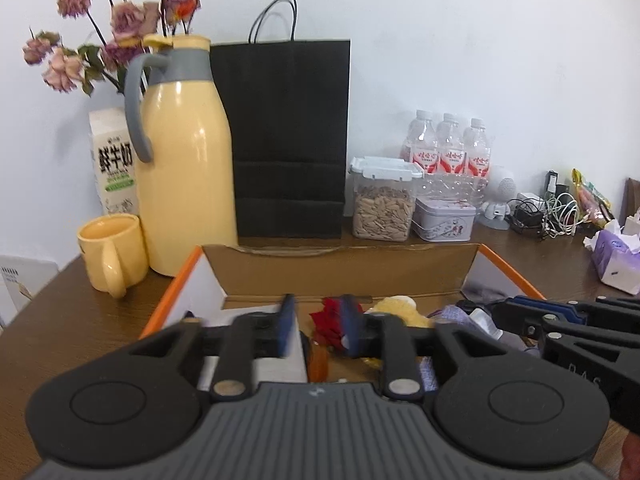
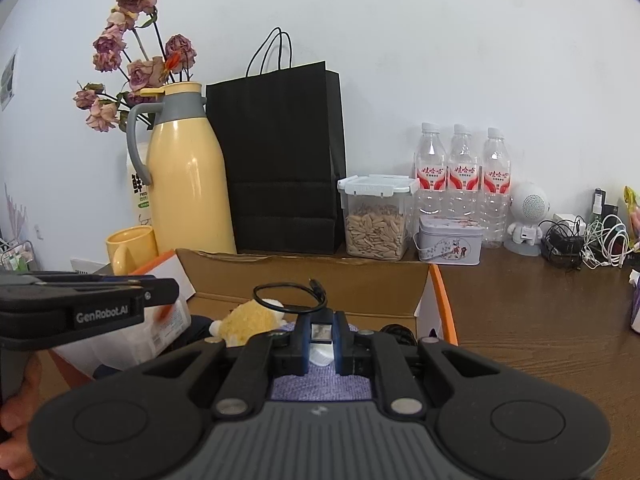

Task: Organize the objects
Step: 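Open both grippers to drop the orange item and cable into the box, then withdraw both grippers and grasp the yellow soap bar with the left gripper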

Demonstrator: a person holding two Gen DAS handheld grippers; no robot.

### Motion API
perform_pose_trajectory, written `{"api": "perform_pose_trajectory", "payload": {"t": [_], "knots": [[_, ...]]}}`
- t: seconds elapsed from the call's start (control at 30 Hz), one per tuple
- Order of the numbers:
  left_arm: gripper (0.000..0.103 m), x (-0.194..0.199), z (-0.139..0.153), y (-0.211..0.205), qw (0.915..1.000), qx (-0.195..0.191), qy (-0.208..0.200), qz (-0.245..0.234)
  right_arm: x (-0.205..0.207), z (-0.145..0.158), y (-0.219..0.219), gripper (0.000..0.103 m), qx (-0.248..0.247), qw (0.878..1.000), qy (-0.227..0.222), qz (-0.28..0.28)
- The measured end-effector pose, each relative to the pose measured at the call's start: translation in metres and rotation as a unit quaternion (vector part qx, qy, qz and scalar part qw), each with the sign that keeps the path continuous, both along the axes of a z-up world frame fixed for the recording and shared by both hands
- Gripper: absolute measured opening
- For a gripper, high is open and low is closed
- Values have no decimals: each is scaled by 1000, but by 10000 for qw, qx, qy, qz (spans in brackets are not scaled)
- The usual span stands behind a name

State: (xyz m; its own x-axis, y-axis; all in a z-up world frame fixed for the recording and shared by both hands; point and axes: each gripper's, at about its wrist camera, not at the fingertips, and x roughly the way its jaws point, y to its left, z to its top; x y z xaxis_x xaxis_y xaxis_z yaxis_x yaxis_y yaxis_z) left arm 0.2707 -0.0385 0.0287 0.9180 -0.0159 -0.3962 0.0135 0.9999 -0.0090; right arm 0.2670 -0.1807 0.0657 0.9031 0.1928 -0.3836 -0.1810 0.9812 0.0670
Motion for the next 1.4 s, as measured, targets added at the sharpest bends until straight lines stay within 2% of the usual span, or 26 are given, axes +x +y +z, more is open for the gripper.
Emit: {"api": "perform_pose_trajectory", "payload": {"t": [0.07, 0.1, 0.17, 0.2, 0.27, 0.33, 0.97, 1.4], "knots": [[91, -6, 3, 0, 9998, 81, -155, 136, -2, -1, -1, 16, 5, 10000, 25, -21], [101, -8, 4, 1, 9993, 110, -255, 235, -3, -2, -1, 22, -11, 10000, 40, -32], [103, -14, 7, 2, 9982, 124, -447, 375, -5, -3, -2, 58, -9, 10000, 26, -43], [103, -15, 8, 4, 9982, 99, -441, 386, -6, -2, -2, 65, -18, 10000, -3, -60], [103, -16, 10, 6, 9983, 42, -419, 401, -8, -1, -2, 88, -27, 9999, -74, -80], [103, -16, 11, 7, 9983, 36, -414, 413, -10, 0, -2, 98, -30, 9999, -125, -89], [103, -39, 17, 13, 9980, -150, -565, 248, -26, 4, 1, 103, -142, 9995, -274, -115], [103, -70, 23, 21, 9993, -142, -332, 70, -64, 11, 3, 103, -284, 9987, -412, -13]]}}
